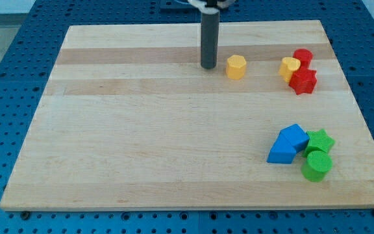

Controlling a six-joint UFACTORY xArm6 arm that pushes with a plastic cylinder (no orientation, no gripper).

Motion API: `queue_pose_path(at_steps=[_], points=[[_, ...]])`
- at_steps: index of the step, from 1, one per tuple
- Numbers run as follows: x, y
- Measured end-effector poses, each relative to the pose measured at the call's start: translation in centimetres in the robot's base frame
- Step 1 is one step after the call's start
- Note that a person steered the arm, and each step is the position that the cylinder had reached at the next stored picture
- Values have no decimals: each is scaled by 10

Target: Move the yellow hexagon towards the group of blocks

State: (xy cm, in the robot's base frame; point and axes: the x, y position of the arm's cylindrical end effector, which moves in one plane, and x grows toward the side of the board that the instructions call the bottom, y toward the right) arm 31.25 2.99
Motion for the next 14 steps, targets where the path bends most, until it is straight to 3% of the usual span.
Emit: queue_pose_path(at_steps=[4, 6, 7, 8, 9, 14], points=[[-7, 79], [-17, -1], [20, -24], [31, -25], [15, -25], [20, 64]])
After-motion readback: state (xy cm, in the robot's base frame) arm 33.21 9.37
